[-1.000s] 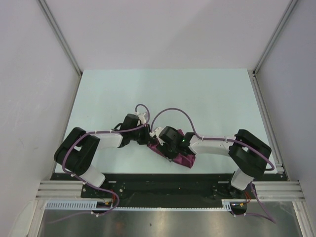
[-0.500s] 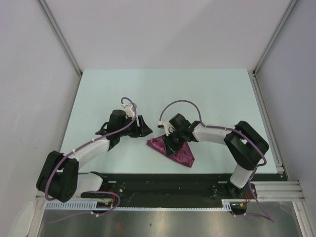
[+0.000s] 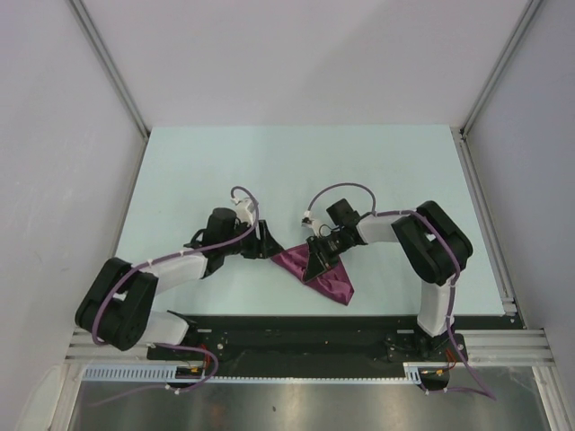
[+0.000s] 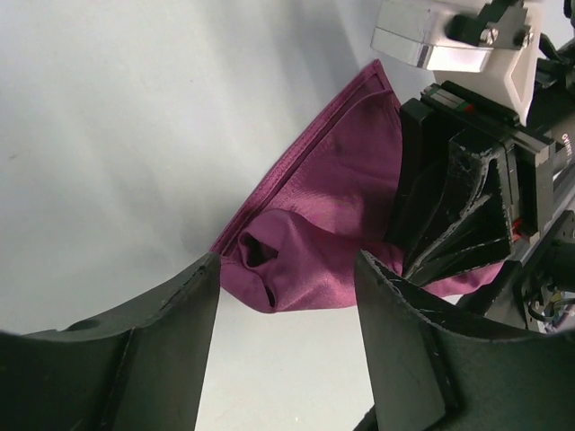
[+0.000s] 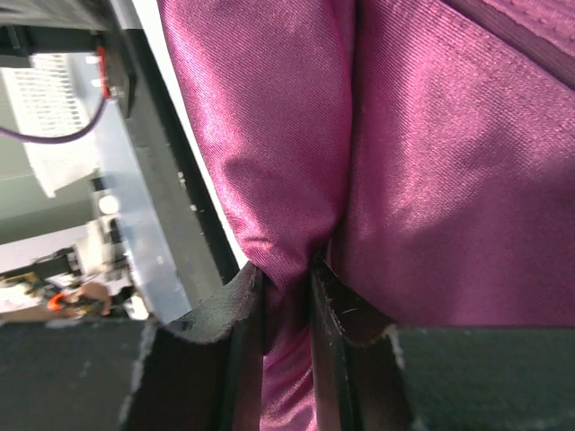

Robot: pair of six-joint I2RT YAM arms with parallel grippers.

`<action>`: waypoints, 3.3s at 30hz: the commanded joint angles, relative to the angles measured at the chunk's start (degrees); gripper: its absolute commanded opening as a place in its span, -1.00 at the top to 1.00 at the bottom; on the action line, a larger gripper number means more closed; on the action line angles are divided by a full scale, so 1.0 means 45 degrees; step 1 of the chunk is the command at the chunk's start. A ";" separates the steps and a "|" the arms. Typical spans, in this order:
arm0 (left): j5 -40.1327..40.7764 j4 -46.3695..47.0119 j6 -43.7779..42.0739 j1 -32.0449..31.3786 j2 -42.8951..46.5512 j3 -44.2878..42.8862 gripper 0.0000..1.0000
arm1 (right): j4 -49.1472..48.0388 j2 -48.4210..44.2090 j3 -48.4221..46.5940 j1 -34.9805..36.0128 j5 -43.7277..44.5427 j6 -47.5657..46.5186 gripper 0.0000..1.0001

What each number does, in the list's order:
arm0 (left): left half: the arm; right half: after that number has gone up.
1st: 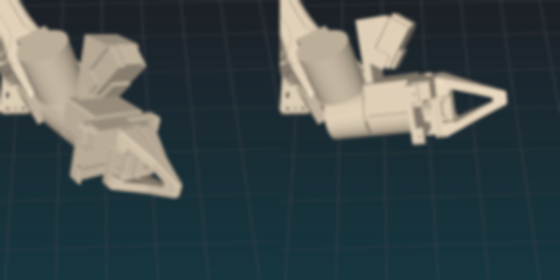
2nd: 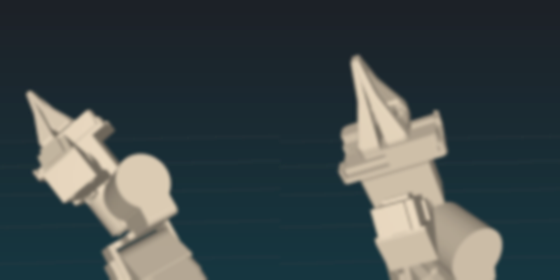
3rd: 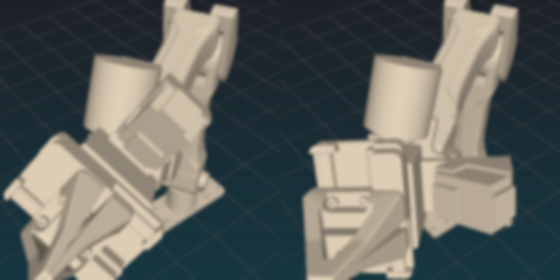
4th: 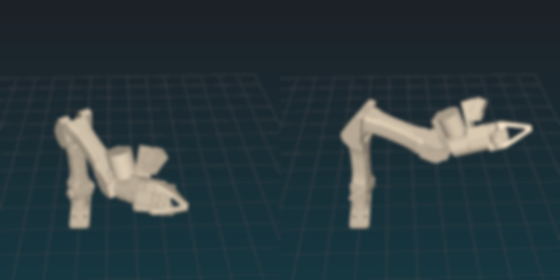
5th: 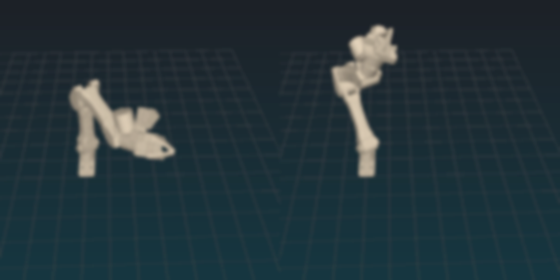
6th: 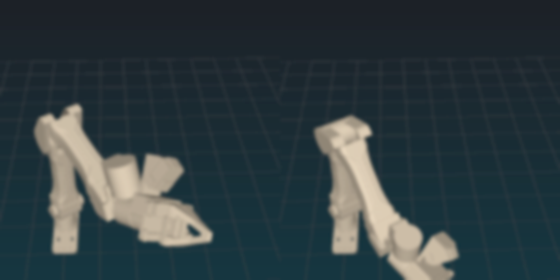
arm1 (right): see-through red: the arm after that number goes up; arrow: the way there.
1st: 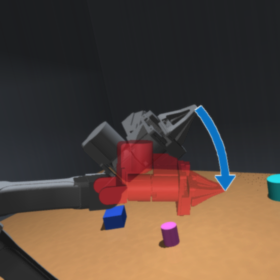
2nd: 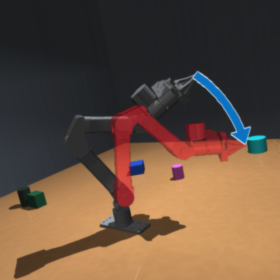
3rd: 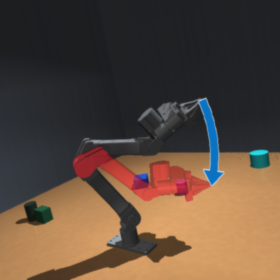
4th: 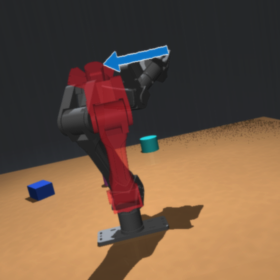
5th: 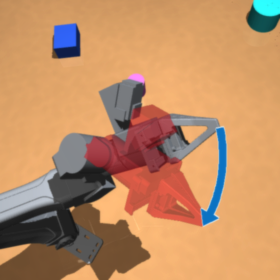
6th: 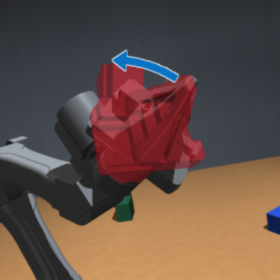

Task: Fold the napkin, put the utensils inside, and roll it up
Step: Roll the napkin at the center of the board.

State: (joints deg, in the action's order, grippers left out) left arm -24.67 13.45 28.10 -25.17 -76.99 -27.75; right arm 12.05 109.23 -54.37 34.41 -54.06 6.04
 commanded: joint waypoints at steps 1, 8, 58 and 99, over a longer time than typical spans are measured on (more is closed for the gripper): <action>-0.0417 0.1150 0.0045 -0.0325 -0.0799 -0.0590 -0.27 | 0.0622 0.0920 0.0090 -0.0128 -0.0915 -0.0034 0.51; -0.0670 0.1618 0.0142 -0.0520 -0.1796 -0.0982 -0.06 | 0.0563 0.1527 -0.0066 -0.0538 -0.1384 0.0064 0.52; -0.1042 0.0155 0.0846 -0.0579 -0.4434 -0.2701 0.77 | 0.0582 -0.2907 0.0227 0.5596 1.3773 -0.1754 -0.29; -0.1315 0.1795 0.0260 -0.0930 -0.4042 -0.2876 0.59 | 0.1188 0.1352 -0.0886 -0.1163 0.0197 -0.0523 0.20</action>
State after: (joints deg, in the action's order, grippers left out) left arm -27.68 17.17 28.53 -28.42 -93.82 -38.28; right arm 12.58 113.21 -59.16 28.97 -57.65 4.54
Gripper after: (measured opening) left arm 0.296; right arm 0.353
